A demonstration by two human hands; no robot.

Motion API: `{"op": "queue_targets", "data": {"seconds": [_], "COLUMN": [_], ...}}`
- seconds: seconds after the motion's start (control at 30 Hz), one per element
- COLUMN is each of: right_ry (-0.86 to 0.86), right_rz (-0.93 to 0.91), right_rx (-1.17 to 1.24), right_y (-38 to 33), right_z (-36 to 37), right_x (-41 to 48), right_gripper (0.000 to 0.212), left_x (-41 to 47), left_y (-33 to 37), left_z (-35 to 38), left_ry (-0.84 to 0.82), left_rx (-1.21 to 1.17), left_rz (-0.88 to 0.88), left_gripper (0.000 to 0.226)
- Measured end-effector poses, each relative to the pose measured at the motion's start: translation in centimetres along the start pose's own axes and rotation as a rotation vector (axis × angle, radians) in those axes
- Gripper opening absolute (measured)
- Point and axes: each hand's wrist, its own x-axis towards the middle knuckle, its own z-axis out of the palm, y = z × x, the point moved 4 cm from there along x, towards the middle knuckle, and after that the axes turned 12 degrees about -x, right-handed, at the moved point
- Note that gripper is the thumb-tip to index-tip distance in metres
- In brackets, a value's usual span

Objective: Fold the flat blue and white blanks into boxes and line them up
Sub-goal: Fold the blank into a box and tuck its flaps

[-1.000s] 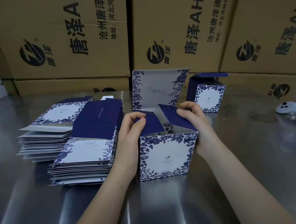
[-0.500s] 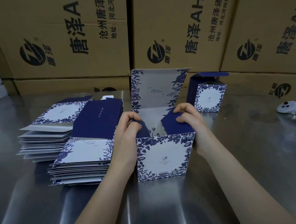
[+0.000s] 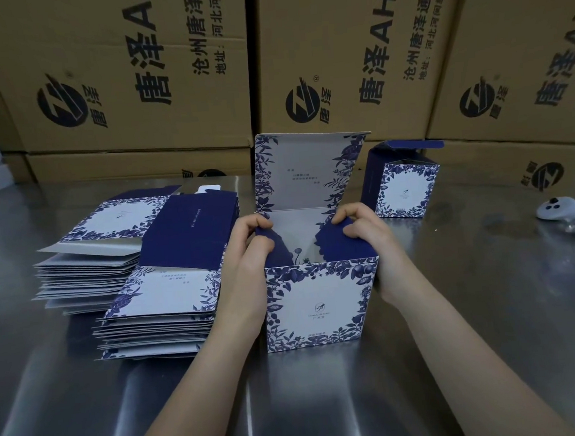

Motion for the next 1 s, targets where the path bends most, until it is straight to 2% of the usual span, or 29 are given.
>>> {"op": "queue_targets", "data": {"seconds": [0.07,0.2,0.4,0.47,0.5,0.57,0.6,0.8,0.9,1.0], "right_ry": [0.003,-0.094,-0.253,-0.232,-0.198,-0.148,-0.132,-0.199,-0.273,-0.31], "right_rz": [-0.007,-0.013,0.005,0.0,0.003,0.013,0.001,-0.016,0.015,0.026], "right_rx": [-0.002,0.087,0.136,0.128,0.115,0.071,0.063,0.132,0.141,0.171], "right_y": [0.0,0.3,0.7,0.6,0.6,0.7,0.7,0.7,0.7,0.5], "right_z": [0.0,0.0,-0.2,-0.2,-0.2,-0.1,-0.1,0.0,0.1,0.1], "right_x": [0.0,-0.3,-0.7,-0.3,-0.1,0.3,0.4,-0.4,-0.9,-1.2], "right_gripper": [0.035,0.016,0.039,0.025,0.027,0.045,0.046,0.022,0.042,0.053], "left_x": [0.1,0.2,0.3,0.4,0.4,0.4,0.4,0.4,0.1,-0.1], "left_y": [0.0,-0.6,-0.6,-0.7,-0.7,-0.7,-0.7,-0.5,-0.4,-0.1], "left_z": [0.0,-0.2,-0.1,-0.2,-0.3,-0.3,-0.3,-0.2,-0.1,0.1], "left_ry": [-0.013,-0.026,-0.021,-0.009,-0.005,-0.001,0.001,0.022,0.029,-0.013], "left_rx": [-0.001,-0.047,-0.068,-0.06,-0.055,-0.047,-0.043,-0.084,-0.092,-0.114], "left_rz": [0.005,-0.014,-0.059,-0.055,-0.048,-0.031,-0.026,-0.045,-0.053,-0.071], "left_gripper": [0.019,0.026,0.033,0.031,0.03,0.028,0.027,0.031,0.034,0.024]}}
